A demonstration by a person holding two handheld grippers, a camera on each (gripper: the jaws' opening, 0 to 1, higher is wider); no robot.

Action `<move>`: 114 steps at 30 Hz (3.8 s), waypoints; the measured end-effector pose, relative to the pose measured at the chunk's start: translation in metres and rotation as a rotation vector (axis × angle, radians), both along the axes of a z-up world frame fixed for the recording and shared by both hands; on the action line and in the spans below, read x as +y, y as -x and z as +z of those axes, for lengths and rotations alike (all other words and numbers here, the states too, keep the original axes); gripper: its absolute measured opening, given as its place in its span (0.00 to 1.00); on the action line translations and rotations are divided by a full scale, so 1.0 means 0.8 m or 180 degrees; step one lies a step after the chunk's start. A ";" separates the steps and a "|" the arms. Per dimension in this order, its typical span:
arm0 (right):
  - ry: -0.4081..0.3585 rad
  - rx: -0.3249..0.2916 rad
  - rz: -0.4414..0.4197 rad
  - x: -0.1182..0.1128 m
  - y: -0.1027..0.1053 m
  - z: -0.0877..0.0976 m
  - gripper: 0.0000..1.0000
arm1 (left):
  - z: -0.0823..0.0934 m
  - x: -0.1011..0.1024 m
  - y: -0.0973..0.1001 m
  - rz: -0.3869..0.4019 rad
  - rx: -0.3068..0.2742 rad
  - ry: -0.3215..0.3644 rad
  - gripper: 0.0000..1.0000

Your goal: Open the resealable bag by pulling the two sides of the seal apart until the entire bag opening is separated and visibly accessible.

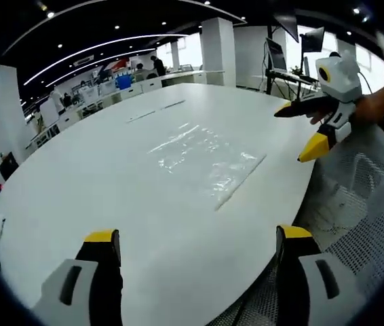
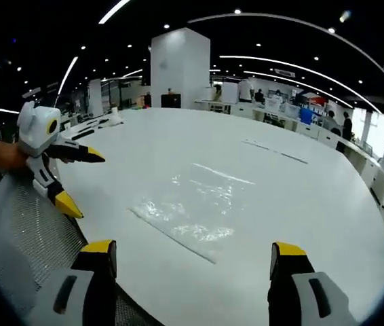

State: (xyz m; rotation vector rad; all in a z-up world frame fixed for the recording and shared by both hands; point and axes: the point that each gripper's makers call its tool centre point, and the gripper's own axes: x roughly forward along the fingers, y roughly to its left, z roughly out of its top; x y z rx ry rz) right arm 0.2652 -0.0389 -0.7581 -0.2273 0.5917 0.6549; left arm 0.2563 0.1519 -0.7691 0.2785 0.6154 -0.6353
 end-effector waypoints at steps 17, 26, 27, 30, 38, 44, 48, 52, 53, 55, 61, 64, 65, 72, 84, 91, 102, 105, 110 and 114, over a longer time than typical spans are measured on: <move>-0.0164 -0.0035 -0.0030 0.003 -0.002 0.008 0.97 | -0.008 0.000 0.002 -0.0012 0.0067 -0.0045 0.96; -0.0218 0.0037 -0.0117 -0.001 -0.003 0.006 0.97 | -0.010 0.003 0.002 0.0019 0.0089 -0.0091 0.96; -0.0229 0.0037 -0.0119 -0.001 -0.003 0.006 0.97 | -0.011 0.002 0.003 0.0013 0.0109 -0.0089 0.96; -0.0215 0.0021 -0.0110 -0.001 -0.003 0.006 0.97 | -0.013 0.001 0.004 -0.0003 0.0106 -0.0101 0.96; -0.0181 0.0005 -0.0135 -0.004 -0.004 0.006 0.97 | -0.004 -0.004 0.003 -0.0025 0.0055 0.0011 0.96; -0.0131 -0.0011 -0.0129 -0.005 -0.004 0.005 0.96 | 0.001 -0.007 0.004 -0.0045 0.0026 0.0072 0.95; -0.0126 -0.0050 -0.0135 -0.005 -0.006 0.008 0.96 | 0.006 -0.008 0.001 -0.0036 -0.0019 0.0128 0.95; -0.0103 -0.0070 -0.0155 -0.008 -0.006 0.009 0.96 | 0.011 -0.009 0.000 -0.0029 -0.0074 0.0154 0.94; -0.0099 -0.0065 -0.0157 -0.008 -0.007 0.008 0.96 | 0.012 -0.009 -0.001 -0.0028 -0.0080 0.0153 0.95; -0.0096 -0.0039 -0.0161 -0.009 -0.008 0.006 0.96 | 0.014 -0.010 -0.001 -0.0053 -0.0116 0.0151 0.95; -0.0034 0.0039 -0.0085 -0.004 -0.001 -0.002 0.96 | 0.009 -0.007 -0.001 -0.0025 -0.0075 0.0095 0.95; -0.0051 0.0038 -0.0060 -0.001 -0.001 0.000 0.96 | 0.002 -0.005 0.001 -0.0042 -0.0008 0.0040 0.95; -0.0055 0.0022 -0.0053 -0.001 -0.001 0.001 0.96 | 0.002 -0.005 0.000 -0.0039 -0.0013 0.0037 0.95; -0.0098 0.0020 -0.0067 -0.001 -0.003 0.003 0.96 | 0.002 -0.002 -0.002 -0.0009 -0.0042 0.0002 0.95; -0.0098 0.0022 -0.0034 0.001 -0.001 0.003 0.95 | 0.001 -0.004 0.001 -0.0061 -0.0031 -0.0021 0.95; -0.0048 0.0086 -0.0051 -0.002 -0.001 0.000 0.89 | 0.000 -0.004 0.003 -0.0091 -0.0004 -0.0009 0.93; -0.0035 0.0382 0.0153 0.005 0.005 0.008 0.77 | 0.015 -0.003 -0.008 -0.0214 0.0002 -0.0150 0.84; 0.0005 0.0390 0.0358 0.016 -0.003 0.011 0.74 | 0.019 -0.017 -0.008 -0.0314 0.0025 -0.0093 0.83; 0.0190 0.0434 0.0602 0.022 -0.013 0.000 0.59 | 0.013 -0.030 -0.003 -0.0436 0.0145 -0.0107 0.80; 0.0222 0.0459 0.0683 0.025 -0.019 -0.008 0.58 | 0.014 -0.031 -0.002 -0.0436 0.0171 -0.0080 0.77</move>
